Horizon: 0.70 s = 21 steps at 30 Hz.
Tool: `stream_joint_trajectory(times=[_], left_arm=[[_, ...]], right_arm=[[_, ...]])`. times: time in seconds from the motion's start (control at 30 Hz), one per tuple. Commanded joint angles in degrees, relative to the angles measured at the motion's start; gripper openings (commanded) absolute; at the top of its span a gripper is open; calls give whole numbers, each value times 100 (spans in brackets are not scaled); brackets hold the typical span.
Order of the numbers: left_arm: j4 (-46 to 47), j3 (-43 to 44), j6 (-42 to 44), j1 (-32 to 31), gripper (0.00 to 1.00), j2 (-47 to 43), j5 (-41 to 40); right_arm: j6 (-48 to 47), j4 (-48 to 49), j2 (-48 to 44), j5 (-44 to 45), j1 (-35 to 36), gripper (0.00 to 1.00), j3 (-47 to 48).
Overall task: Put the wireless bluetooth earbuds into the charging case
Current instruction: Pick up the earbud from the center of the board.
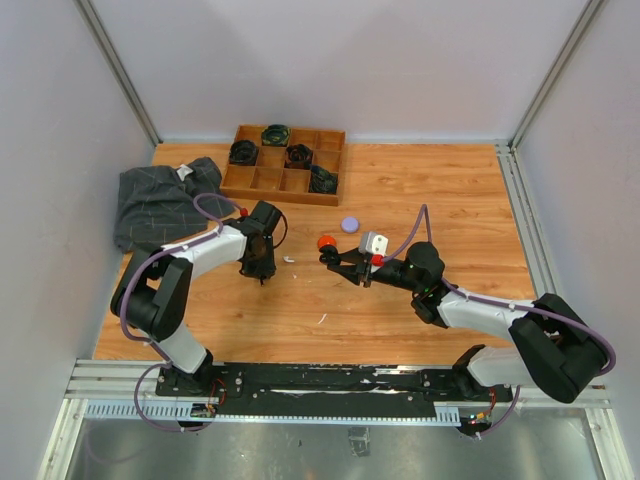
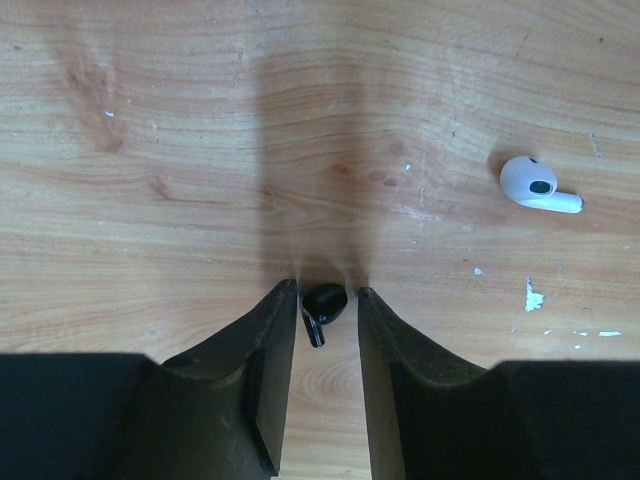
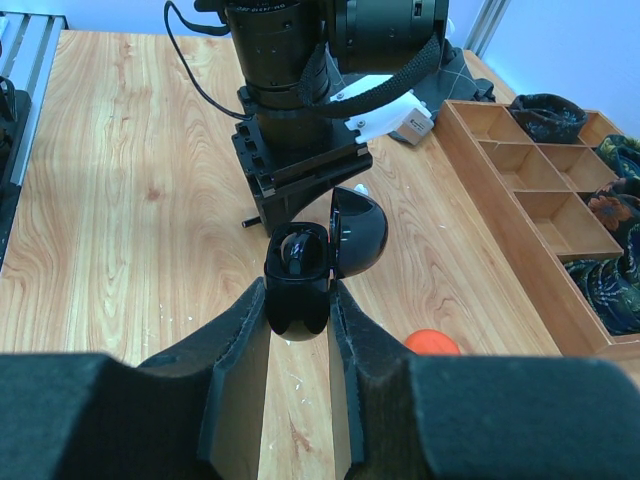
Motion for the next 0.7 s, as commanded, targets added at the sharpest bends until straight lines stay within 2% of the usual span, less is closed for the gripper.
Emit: stream_joint_trajectory(times=[0.0,0.17,0.3,0.67], left_arm=[[-69,91,65,-45,35,130,-138],[-73,69,67,-97,28,226,-137],[-78,1,51,-139,26,125,-89],[301,-49,-7,-236,17,-969,-20]], right_arm=[[-27,66,-114,-67,-6,1,12],[-41,17,-144,-48,2,1,24],[-51,-9,-151,-47,0,1,35],[-67,-62,-186,-9,5,1,101]])
